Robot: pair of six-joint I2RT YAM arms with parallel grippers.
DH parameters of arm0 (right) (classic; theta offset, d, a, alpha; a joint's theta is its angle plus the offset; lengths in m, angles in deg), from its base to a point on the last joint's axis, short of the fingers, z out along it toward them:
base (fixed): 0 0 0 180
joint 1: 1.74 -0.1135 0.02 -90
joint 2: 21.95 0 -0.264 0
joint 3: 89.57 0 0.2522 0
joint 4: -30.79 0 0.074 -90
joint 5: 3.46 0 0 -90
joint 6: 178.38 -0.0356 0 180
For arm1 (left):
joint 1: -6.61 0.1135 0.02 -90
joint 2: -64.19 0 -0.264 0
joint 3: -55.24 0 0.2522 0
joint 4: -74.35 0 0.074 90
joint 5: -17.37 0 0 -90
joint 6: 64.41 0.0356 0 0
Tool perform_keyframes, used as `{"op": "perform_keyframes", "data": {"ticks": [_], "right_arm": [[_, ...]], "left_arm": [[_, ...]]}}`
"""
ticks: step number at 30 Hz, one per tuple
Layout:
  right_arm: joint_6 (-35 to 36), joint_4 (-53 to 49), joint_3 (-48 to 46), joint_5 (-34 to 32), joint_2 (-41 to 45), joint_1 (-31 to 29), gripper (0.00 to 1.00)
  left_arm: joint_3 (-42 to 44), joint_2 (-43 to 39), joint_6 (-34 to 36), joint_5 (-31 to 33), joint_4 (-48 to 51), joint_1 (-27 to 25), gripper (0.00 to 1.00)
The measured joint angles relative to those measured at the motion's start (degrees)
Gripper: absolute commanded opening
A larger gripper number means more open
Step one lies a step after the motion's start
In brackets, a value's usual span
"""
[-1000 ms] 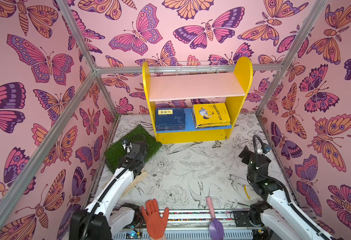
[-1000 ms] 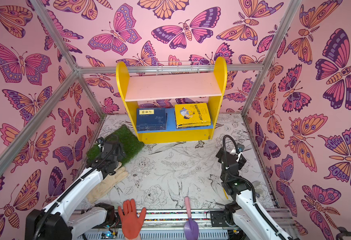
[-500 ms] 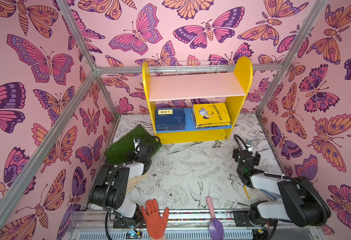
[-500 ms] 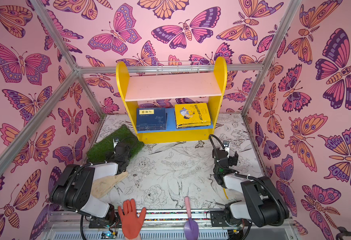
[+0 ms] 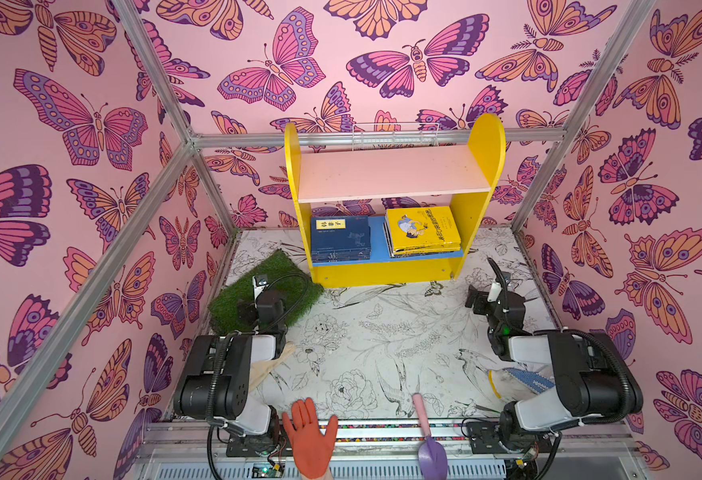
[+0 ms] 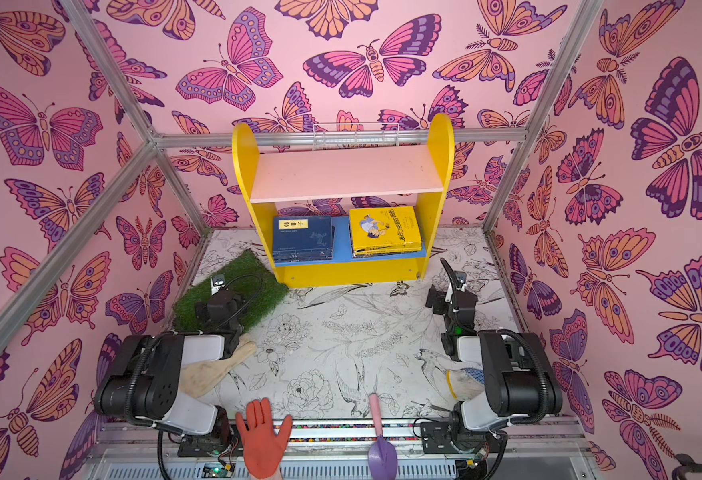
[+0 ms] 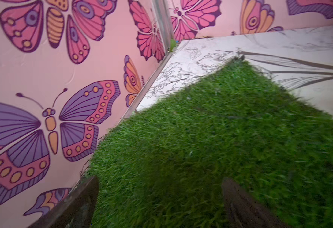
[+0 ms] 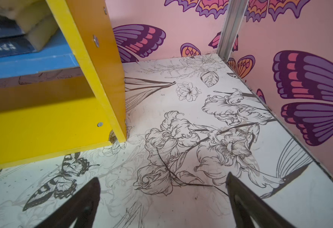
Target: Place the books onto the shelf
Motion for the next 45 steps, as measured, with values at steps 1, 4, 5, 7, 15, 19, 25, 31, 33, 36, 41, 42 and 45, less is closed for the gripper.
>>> {"op": "perform_keyframes", "data": {"ticks": [1, 4, 5, 7, 15, 19, 25, 31, 33, 36, 41, 42, 45], "right_arm": [[0.0, -0.5, 0.0, 0.4, 0.0, 0.0, 0.99], [0.0, -2.0, 0.0, 1.4, 0.0, 0.0, 1.0], [0.0, -2.3, 0.0, 1.5, 0.0, 0.0, 1.0], [0.0, -2.6, 0.0, 1.7, 0.0, 0.0, 1.0], [0.0, -2.8, 0.0, 2.0, 0.0, 0.0, 0.99], [0.0, -2.8, 0.0, 2.1, 0.0, 0.0, 0.99], [0.1, -3.1, 0.1, 2.2, 0.0, 0.0, 1.0], [0.3, -4.2, 1.2, 2.9, 0.0, 0.0, 1.0], [0.3, -4.3, 1.2, 3.1, 0.0, 0.0, 1.0], [0.3, -4.3, 1.2, 3.4, 0.0, 0.1, 1.0], [0.3, -4.3, 1.2, 3.7, 0.0, 0.1, 1.0], [0.3, -4.3, 1.2, 3.8, 0.0, 0.1, 0.99], [0.3, -4.3, 1.2, 3.8, 0.0, 0.1, 1.0]], "left_arm": [[0.5, 0.0, 0.0, 0.0, 0.4, 0.5, 0.98], [1.2, 0.3, 0.2, -0.1, -1.2, 0.9, 0.98], [1.2, 0.3, 0.2, -0.1, -1.3, 0.9, 0.98], [1.2, 0.4, 0.3, -0.1, -2.4, 0.9, 0.98], [1.2, 0.5, 0.4, -0.1, -3.9, 0.9, 0.98], [1.3, 0.5, 0.4, -0.1, -3.9, 0.9, 0.98], [1.3, 0.5, 0.4, -0.1, -4.3, 0.6, 0.98], [1.4, 0.5, 0.5, -9.1, -5.1, 0.9, 0.99], [1.4, 0.5, -0.3, -16.8, -5.1, 0.7, 0.99], [1.4, 0.5, -1.3, -23.4, -5.1, 0.4, 0.99], [1.4, 0.5, -1.9, -27.8, -5.2, 0.4, 0.99], [1.4, 0.5, -2.0, -28.3, -5.2, 0.4, 0.99], [1.4, 0.5, -2.1, -29.0, -5.1, 0.4, 0.99]]}}
